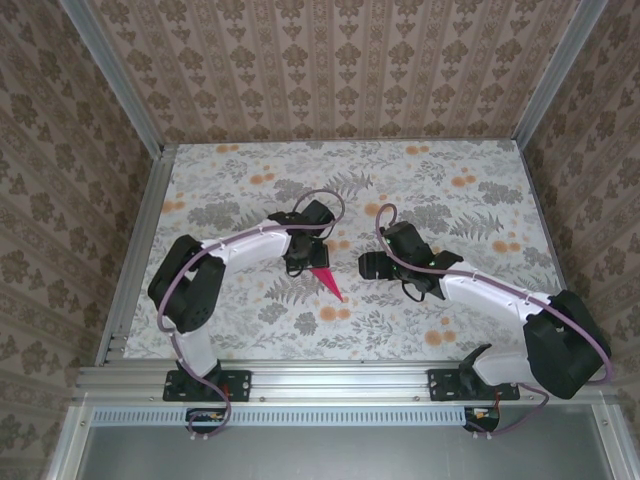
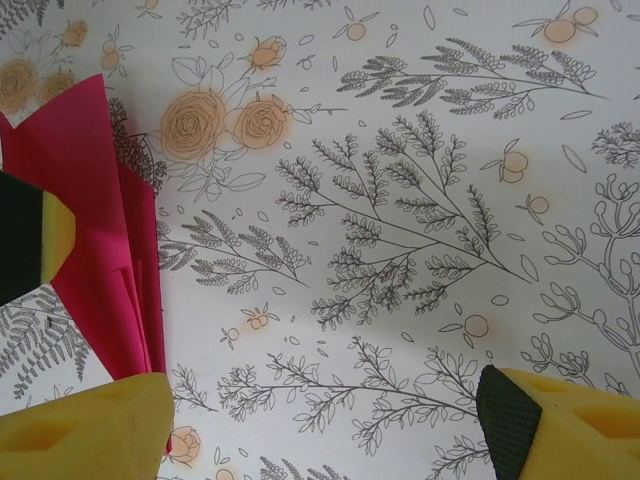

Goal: Fold a paper plane with a square sheet of paper (pick it up from the middle)
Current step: Turn over a paper plane at the center of the table.

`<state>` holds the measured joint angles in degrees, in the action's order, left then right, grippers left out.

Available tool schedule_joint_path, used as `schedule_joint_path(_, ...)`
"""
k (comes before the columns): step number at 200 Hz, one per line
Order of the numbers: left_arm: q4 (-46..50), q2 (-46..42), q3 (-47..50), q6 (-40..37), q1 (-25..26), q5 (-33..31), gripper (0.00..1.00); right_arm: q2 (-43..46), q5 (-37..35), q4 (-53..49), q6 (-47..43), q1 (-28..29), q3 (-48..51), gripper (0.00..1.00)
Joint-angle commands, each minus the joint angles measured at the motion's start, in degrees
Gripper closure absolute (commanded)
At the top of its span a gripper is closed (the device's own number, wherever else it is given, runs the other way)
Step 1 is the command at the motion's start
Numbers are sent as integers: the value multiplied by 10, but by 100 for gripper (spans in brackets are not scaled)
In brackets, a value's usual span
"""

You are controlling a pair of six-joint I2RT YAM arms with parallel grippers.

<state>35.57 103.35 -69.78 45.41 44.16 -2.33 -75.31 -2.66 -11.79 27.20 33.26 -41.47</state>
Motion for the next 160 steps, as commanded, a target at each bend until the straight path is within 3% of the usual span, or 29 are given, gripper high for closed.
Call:
schedule_joint_path(1,-1,-21,15,24,2,3,52,13,-15,0,7,-3,7,18)
schedule_joint_path(44,-64,-55,63,49,-3,22,87,17,-9,0,20,-4,5,18)
schedule_joint_path(78,-142,-89,92,16,-10,82,100,37,3,1,33,-4,7,18)
schedule_joint_path(117,-231,-131,113,-39,-16,162,100,84,22,-4,54,-4,16,18)
schedule_joint_path(160,-345,-91,142,-18,-36,260,100,109,54,9,88,-4,32,21)
